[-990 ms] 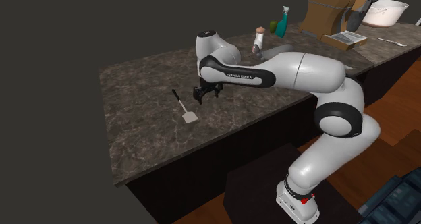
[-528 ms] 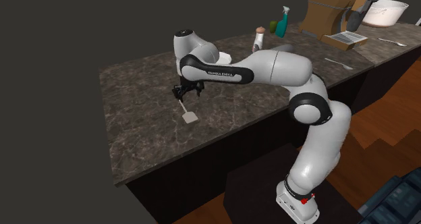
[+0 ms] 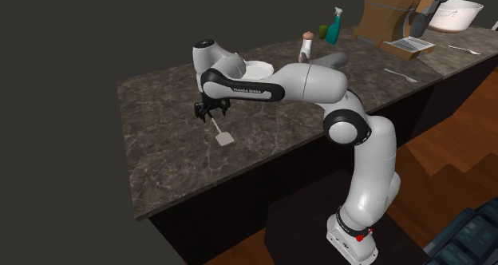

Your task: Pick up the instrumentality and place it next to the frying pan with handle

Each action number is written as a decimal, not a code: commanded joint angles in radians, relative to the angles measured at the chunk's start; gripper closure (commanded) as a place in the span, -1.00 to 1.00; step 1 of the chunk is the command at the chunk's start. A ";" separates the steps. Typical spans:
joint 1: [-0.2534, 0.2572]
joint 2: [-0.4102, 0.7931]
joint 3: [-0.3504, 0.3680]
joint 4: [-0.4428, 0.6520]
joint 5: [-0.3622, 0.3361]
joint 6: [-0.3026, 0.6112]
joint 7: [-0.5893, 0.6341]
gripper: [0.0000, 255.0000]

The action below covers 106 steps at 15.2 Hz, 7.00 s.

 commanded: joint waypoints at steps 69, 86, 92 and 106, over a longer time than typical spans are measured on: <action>-0.471 -0.124 -0.189 0.076 0.141 -0.153 -0.659 1.00; -0.581 -0.073 -0.240 0.026 0.152 -0.051 -0.813 1.00; -0.589 -0.098 -0.241 -0.092 0.158 0.042 -0.815 1.00; -0.592 -0.104 -0.241 -0.138 0.159 0.082 -0.816 -1.00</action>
